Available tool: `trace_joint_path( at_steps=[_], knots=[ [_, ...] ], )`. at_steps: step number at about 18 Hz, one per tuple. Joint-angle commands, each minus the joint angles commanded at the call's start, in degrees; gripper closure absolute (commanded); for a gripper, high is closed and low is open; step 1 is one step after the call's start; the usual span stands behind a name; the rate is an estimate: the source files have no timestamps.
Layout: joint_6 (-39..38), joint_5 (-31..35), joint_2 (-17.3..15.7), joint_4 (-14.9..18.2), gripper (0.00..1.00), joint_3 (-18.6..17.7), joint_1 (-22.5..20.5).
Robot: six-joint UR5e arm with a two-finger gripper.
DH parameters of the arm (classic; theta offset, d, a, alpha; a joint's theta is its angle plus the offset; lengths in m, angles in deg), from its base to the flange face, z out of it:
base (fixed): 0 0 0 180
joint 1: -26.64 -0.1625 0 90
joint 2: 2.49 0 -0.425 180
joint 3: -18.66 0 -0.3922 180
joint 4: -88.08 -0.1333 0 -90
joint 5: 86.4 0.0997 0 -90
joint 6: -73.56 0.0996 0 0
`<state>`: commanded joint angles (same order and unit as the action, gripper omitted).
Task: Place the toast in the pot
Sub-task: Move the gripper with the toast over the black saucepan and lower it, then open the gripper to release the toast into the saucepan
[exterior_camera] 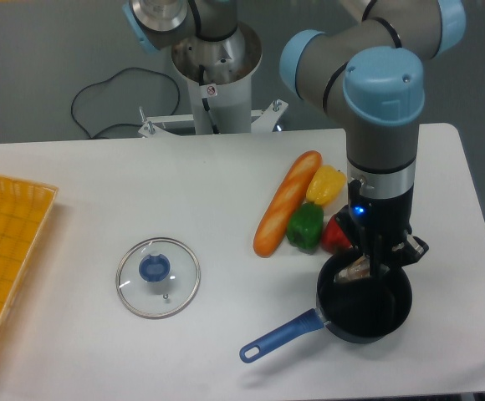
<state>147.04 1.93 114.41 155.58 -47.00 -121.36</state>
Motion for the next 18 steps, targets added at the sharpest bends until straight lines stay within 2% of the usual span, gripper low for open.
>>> trace_joint_path(
  at_steps=[5,13,18],
  knots=[
    [-0.26,0.0,0.7,-0.09,1.0,0.27,0.0],
    [-0.97,0.09,2.46,-2.81,1.0,0.27,0.18],
    [-1.05,0.09,2.99,-2.9,1.0,-0.08,0.53]
  ],
)
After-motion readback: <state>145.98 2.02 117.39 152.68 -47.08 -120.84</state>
